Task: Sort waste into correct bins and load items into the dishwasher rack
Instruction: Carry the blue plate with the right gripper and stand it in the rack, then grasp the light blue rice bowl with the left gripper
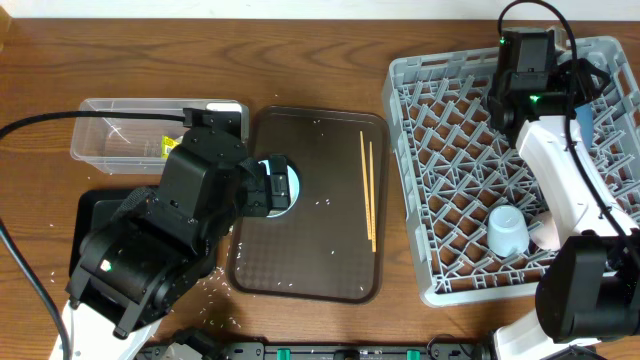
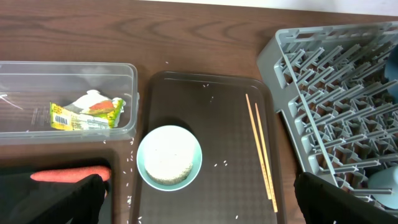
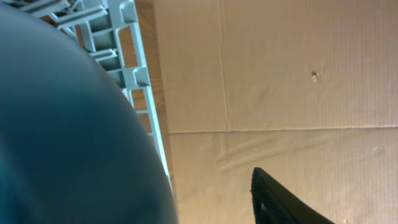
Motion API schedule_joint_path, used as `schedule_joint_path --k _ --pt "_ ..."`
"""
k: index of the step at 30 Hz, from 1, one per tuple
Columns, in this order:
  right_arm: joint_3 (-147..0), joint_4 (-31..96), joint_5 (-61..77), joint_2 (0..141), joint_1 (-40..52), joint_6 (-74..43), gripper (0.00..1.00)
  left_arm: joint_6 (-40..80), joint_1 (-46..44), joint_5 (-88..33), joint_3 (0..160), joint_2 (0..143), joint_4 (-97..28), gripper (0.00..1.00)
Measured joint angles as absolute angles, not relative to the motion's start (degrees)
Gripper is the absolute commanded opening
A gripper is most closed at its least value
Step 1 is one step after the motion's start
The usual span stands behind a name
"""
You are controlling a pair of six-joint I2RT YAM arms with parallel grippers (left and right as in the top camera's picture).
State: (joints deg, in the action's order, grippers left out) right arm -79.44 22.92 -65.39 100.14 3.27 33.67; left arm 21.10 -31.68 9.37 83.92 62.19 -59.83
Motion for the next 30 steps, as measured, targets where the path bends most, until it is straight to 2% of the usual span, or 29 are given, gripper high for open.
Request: schedule_joint_path --k 9,11,18,20,24,28,30 --pt "-79.44 24.64 -63.77 100.14 7.29 33.87 0.71 21.1 -31.68 9.37 83.92 62.19 -60.01 0.98" --pt "-79.44 25.54 -62.54 100.14 8.4 33.52 0.79 21.1 -31.68 9.37 83.92 62.19 -60.01 0.98" --pt "-79.44 27.9 -58.02 99.33 12.75 25.93 0.94 21.02 -31.68 9.37 83.92 62.3 -60.29 0.98" --pt "-79.42 30.41 -54.61 97.78 14.41 21.93 0.94 20.78 -31.68 9.37 83.92 62.33 -60.29 0.98" --pt "-79.42 37.15 -39.9 92.09 17.63 11.27 0.79 19.79 -31.68 9.37 83.94 62.33 -60.47 0.98" --pt "-79.48 40.8 -18.04 86.78 19.55 1.78 0.82 16.99 -31.55 9.39 83.96 62.3 -61.67 0.98" --pt "-79.55 42.54 -8.86 85.97 19.86 -2.28 0.8 16.21 -31.11 9.39 83.96 62.3 -62.59 0.98"
